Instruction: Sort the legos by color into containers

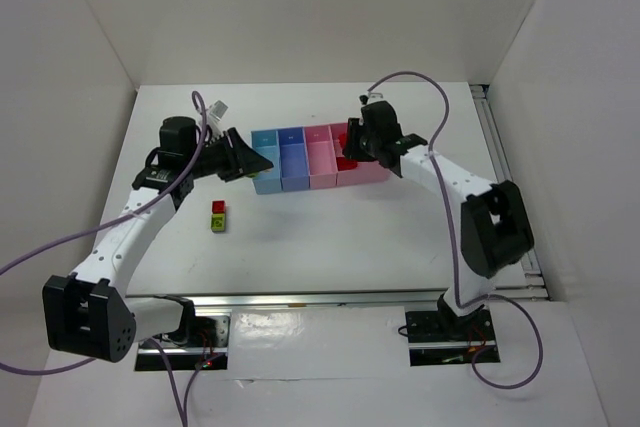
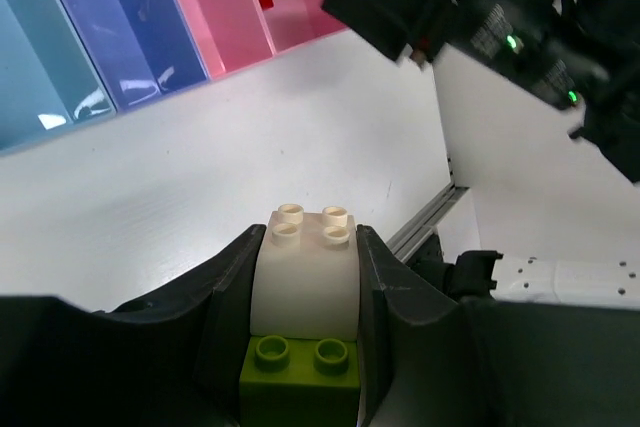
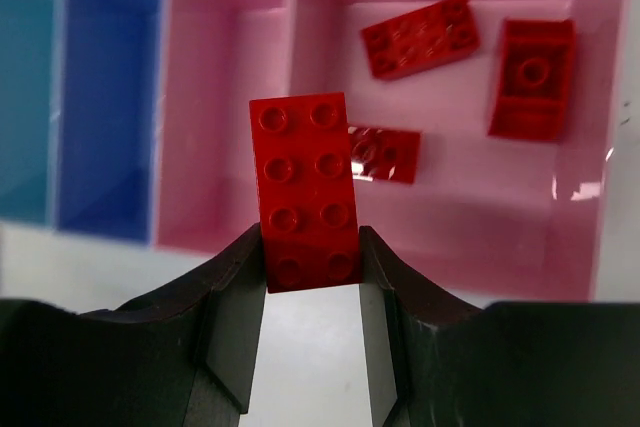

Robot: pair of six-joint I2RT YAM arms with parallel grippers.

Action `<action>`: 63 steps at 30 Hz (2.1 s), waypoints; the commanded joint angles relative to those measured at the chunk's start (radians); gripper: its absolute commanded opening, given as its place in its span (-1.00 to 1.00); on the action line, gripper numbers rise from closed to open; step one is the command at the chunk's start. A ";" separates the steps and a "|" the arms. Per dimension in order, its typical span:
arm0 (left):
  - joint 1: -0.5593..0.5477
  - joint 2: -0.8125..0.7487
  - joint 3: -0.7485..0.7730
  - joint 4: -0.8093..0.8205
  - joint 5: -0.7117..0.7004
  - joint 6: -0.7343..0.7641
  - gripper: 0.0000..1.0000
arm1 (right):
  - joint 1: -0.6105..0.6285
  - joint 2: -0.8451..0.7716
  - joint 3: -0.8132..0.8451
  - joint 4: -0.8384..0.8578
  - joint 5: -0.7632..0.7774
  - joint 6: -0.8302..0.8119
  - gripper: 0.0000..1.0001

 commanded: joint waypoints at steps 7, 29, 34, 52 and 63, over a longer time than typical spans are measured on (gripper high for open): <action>-0.001 0.039 0.078 -0.091 0.126 0.129 -1.00 | -0.050 0.235 0.248 -0.073 0.109 -0.028 0.63; -0.097 0.174 0.091 0.101 0.339 0.076 -1.00 | -0.009 -0.369 -0.255 0.226 -0.719 -0.006 0.52; -0.184 0.185 0.135 -0.127 -0.098 0.112 -1.00 | 0.025 -0.379 -0.246 0.071 -0.308 0.037 0.52; -0.637 0.475 0.124 -0.123 -0.767 -0.032 -1.00 | -0.013 -0.535 -0.373 -0.138 0.157 0.094 0.54; -0.712 0.590 0.198 -0.045 -0.850 -0.029 0.19 | -0.022 -0.572 -0.392 -0.177 0.207 0.094 0.56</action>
